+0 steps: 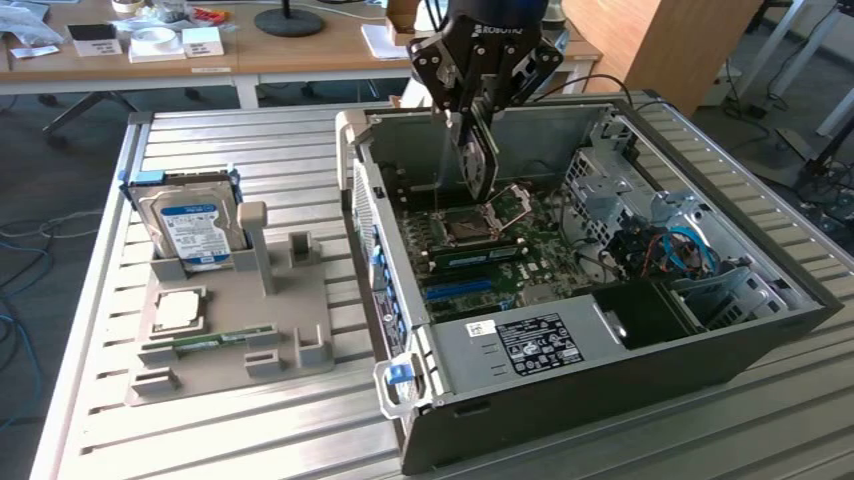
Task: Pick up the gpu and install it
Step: 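Pick up the gpu and move the gpu toward the slot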
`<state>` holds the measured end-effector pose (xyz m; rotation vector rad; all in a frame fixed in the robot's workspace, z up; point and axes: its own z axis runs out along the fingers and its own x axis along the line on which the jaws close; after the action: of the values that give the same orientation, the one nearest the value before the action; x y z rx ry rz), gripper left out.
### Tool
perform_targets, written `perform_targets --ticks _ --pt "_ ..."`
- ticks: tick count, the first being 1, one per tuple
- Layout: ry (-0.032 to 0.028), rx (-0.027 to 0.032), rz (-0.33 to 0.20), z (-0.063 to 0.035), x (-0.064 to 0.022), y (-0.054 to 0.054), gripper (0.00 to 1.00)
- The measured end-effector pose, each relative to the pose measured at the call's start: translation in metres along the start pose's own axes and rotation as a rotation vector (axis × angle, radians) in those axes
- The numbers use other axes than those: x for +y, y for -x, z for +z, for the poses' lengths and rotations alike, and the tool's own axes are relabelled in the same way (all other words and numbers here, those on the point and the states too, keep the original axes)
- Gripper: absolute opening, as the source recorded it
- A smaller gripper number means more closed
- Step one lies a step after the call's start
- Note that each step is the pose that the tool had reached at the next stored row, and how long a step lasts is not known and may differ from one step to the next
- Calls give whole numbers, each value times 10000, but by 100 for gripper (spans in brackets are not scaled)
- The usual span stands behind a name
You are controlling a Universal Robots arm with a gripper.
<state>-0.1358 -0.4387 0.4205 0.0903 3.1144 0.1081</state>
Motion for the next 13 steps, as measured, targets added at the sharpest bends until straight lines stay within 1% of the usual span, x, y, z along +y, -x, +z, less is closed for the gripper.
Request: perform_targets --ticks 5,13 --pt "1 0 -2 1 2 22 27" --pt "0 1 -1 4 9 156 27"
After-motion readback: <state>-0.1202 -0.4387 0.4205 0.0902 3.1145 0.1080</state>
